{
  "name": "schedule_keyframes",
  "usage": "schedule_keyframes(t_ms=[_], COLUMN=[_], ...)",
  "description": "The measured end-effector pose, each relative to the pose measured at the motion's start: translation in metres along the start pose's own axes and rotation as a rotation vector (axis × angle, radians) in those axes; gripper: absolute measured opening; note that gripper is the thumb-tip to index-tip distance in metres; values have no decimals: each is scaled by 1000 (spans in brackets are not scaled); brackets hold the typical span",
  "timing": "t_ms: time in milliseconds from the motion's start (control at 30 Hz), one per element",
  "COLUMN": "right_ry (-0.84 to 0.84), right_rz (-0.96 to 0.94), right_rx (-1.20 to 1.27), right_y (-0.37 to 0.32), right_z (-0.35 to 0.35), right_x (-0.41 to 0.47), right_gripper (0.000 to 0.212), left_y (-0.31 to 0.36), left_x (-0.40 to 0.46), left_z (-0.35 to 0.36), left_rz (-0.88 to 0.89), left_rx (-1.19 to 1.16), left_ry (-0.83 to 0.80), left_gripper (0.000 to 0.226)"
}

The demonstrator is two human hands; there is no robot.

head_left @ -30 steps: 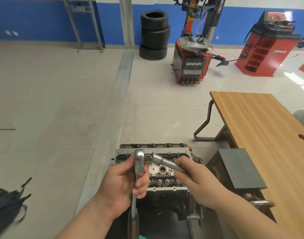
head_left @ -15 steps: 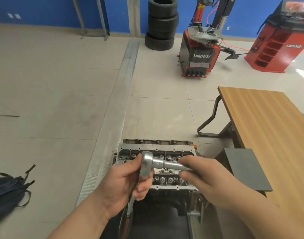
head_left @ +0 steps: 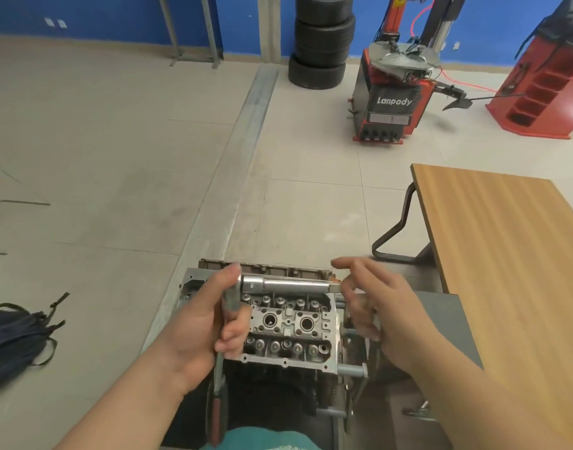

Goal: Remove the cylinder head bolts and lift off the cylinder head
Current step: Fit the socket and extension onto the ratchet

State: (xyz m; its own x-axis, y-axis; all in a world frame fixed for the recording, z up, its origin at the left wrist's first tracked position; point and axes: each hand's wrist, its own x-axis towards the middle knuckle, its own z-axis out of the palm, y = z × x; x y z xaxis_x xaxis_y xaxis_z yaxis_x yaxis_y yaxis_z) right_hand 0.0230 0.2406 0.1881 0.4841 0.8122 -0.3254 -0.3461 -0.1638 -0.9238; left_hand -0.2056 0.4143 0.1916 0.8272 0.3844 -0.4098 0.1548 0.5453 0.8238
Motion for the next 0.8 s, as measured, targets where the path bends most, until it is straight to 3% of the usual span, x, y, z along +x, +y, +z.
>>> schedule_keyframes(t_ms=[67, 100, 200, 300, 367, 433, 500, 633, 800], right_ry=[184, 213, 102, -191, -426, -520, -465, -145, -96], right_rz=[325, 443, 621, 679, 649, 605, 515, 127, -189], right_rx=[537, 662, 664, 564, 387, 297, 195, -511, -694], right_y=[10, 18, 47, 71, 74, 68, 50, 4, -24], right_z=[-17, -22, -16, -4, 0, -5, -11, -19, -9], right_x=[2, -2, -27, -56, -67, -65, -52, -27, -17], right_gripper=[45, 43, 38, 36, 37, 38, 32, 14, 16], left_y=[0, -1, -5, -11, -14, -13, -9, 5, 18], left_x=[3, 5, 8, 12, 14, 17, 19, 20, 19], left_z=[4, 5, 7, 10, 12, 12, 11, 2, -10], left_rz=[21, 30, 42, 41, 25, 16, 16, 1, -19], left_rx=[-76, -110, -175, -201, -192, -177, -161, -114, -45], left_ry=[46, 65, 77, 69, 83, 85, 72, 13, -71], left_gripper=[92, 88, 72, 66, 70, 74, 78, 75, 73])
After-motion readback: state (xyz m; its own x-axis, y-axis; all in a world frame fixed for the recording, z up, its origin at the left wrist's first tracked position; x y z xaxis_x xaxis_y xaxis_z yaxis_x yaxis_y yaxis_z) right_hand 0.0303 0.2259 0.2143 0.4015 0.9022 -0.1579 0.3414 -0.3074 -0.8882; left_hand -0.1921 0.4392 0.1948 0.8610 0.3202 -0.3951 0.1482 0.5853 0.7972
